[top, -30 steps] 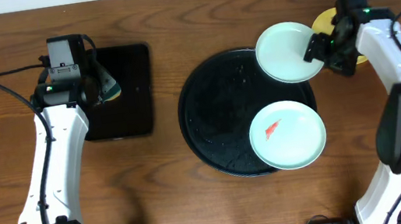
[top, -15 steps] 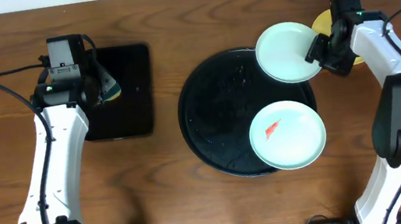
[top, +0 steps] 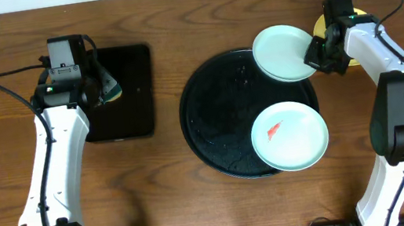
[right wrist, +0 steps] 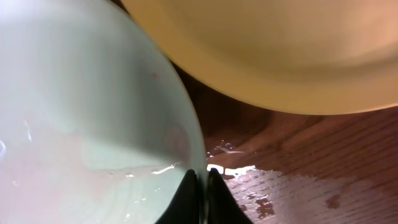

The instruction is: Clean dirty plates on tray and stack at the side

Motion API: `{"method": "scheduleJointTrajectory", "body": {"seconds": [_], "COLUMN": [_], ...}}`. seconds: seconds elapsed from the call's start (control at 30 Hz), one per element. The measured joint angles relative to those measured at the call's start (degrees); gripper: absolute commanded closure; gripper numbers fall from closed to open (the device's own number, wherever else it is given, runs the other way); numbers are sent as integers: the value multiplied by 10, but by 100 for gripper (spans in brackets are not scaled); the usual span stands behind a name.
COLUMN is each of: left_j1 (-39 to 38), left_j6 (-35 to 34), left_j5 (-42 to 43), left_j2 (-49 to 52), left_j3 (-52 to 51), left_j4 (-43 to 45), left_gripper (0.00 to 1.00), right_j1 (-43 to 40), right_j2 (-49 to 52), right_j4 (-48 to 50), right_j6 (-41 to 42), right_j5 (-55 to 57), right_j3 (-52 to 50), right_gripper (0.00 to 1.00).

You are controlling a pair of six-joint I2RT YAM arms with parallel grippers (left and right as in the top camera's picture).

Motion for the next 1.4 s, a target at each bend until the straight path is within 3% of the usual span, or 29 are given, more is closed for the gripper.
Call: {"method": "scheduleJointTrajectory", "body": {"seconds": [0.4, 0.8, 1.23, 1.4], "left_j1": [0, 0, 0, 0], "left_j6": [0, 0, 0, 0], "left_j5": [0, 0, 0, 0], "left_j2": [0, 0, 0, 0], "left_j3": [0, 0, 0, 0], "left_j4": [0, 0, 0, 0], "left_gripper": [92, 92, 92, 92], "right_j1": [65, 210, 398, 445], "right_j2": [-23, -203, -207, -207], "right_j4": [9, 33, 95, 129], "right_j6": [-68, -275, -494, -570], "right_j5": [7, 116, 481, 555], "right_j3": [0, 1, 1, 1], "right_gripper": [99, 99, 99, 99]}}
